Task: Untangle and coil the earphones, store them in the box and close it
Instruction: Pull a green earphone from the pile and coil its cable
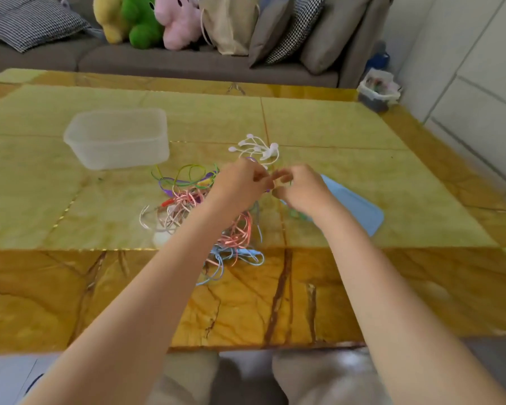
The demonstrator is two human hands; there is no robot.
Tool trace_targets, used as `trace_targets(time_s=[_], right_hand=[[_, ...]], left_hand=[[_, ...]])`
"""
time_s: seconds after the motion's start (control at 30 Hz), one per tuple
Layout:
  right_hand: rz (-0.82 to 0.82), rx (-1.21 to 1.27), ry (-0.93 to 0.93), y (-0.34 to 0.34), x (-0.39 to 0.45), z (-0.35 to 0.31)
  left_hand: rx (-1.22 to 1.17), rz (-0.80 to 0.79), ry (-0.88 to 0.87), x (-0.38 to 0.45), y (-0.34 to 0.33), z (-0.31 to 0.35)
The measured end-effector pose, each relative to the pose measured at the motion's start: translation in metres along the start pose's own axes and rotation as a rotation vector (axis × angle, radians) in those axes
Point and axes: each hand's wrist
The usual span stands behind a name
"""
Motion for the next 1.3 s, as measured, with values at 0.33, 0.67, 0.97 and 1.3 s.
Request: trace_targets(time_s=[0.33,0.67,0.97,1.3], right_hand=[[-0.113,0.048,0.088,0.013,-0.007,-0.014],[0.273,0.026,0.107,0.006,-0.013,0.009],[0.483,-0.31,0.063,0.015,-0.014,0.028],[-0.187,-0.332,-0.015,0.041,-0.034,0.011]], left_hand=[[0.077,-0.002,-0.172,-0.017,-0.018,-0.002],[0.241,0.029,-0.18,-0.037,-0.021,-0.017],[0.565,0.172,0.187,-0.027,-0.009,-0.046],[0.449,-0.164,0.008,-0.034,0.004,-0.04]])
Point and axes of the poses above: each hand's wrist, its own x-axis towards the middle knuckle, its own y-axis out of the back of the hand, z = x × y, and after that the axes turned 13 degrees about x, right-handed
